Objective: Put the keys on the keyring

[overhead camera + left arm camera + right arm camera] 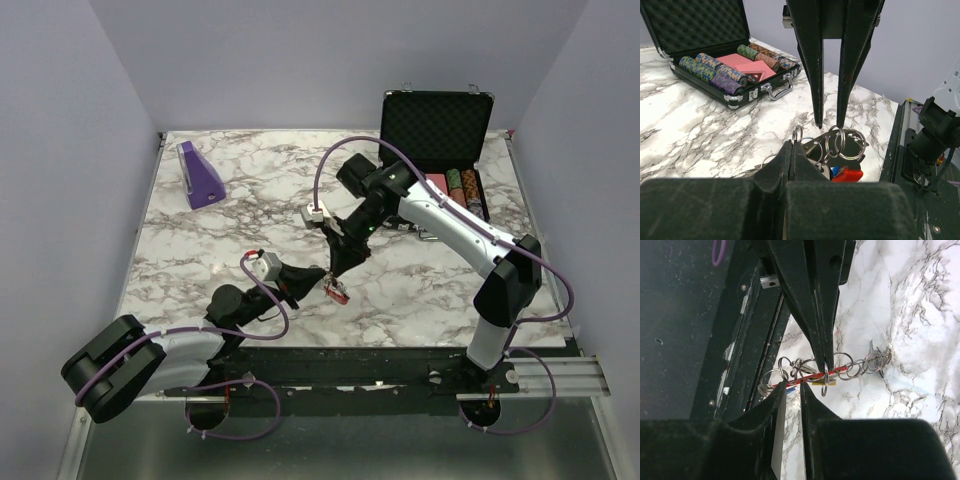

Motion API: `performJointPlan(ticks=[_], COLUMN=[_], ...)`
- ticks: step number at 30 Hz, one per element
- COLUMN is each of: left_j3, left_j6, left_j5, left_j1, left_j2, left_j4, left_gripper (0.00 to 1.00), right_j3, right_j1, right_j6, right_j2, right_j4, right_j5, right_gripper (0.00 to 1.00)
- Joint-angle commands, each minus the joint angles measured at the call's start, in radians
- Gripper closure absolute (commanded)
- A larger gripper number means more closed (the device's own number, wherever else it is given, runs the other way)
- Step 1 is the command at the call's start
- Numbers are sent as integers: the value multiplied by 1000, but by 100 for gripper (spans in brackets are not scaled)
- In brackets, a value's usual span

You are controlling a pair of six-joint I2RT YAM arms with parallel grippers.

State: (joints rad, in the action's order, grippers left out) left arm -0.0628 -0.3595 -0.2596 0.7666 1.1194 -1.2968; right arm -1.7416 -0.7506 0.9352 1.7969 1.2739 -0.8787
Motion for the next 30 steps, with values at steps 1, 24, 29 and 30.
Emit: performJointPlan(ticks=[1,24,29,30], left_j3=[18,9,4,4], left_j6=[5,21,19,19], left_j5=[16,-38,-38,-40], left_j1=[-6,-7,-7,-7], left_j2=[-6,-20,-20,-20], left_j4=[-294,-234,-233,-230], left_gripper=[100,100,100,100], right_j3=[11,-6,28,31], right_j1=[2,66,50,48], right_j6=[-30,-104,-148,-157], right_j2=[10,27,27,28], right_j4=[-25,-99,-165,-172], right_j5=[-23,-42,-42,-40], right_gripper=[74,69,72,72])
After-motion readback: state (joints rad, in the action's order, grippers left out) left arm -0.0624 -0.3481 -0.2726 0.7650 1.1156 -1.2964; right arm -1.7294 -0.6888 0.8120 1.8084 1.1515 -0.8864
